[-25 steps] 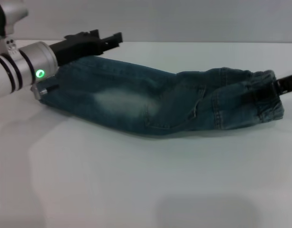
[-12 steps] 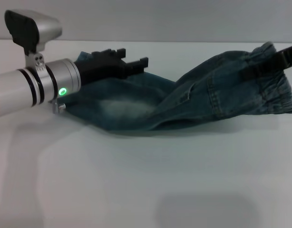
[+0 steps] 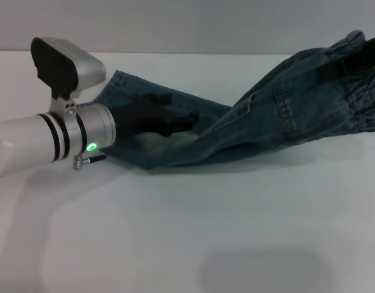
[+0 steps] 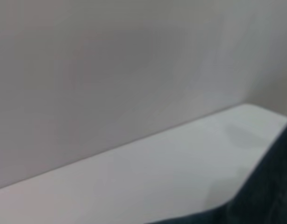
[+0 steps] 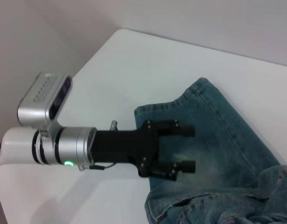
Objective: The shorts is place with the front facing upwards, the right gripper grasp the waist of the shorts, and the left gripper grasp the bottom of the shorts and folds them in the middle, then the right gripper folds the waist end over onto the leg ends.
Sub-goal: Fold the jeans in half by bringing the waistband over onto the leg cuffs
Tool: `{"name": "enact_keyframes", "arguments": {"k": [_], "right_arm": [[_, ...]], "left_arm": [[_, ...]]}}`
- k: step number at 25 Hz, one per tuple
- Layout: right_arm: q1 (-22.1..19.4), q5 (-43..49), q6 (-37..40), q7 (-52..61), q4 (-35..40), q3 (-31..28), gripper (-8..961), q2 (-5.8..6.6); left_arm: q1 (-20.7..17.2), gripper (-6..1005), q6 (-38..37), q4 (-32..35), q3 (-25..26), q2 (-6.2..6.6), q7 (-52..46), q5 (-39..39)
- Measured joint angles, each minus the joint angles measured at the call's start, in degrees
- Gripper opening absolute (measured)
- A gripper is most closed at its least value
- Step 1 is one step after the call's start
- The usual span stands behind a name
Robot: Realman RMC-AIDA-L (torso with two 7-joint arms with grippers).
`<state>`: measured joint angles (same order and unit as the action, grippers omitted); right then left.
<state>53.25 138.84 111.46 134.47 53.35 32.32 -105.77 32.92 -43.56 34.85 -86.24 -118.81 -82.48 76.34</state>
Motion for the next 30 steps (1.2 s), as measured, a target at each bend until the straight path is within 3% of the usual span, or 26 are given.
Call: {"name": "enact_keyframes", "arguments": {"k": [7,20,30], "right_arm": [[0.7,-0.2,0.1,0.2,-0.2,0.0,63,0.00],[3.4,-3.6,0.1,0.5,-0.9,0.6,61,-0.26],[5.9,-3.8,0.0,0.0,-5.7,1.8,60,-0.45]], "left_arm": [[-5.1,755,5.4,7.8,-10.8,0.01,3.2,-7.3],[-5.7,751,4.5,8.8,-21.0,0.13,3.6,-14.5],[-5.9,751,4.0,10.4,-27.2,0.04,3.7,-20.9]]}}
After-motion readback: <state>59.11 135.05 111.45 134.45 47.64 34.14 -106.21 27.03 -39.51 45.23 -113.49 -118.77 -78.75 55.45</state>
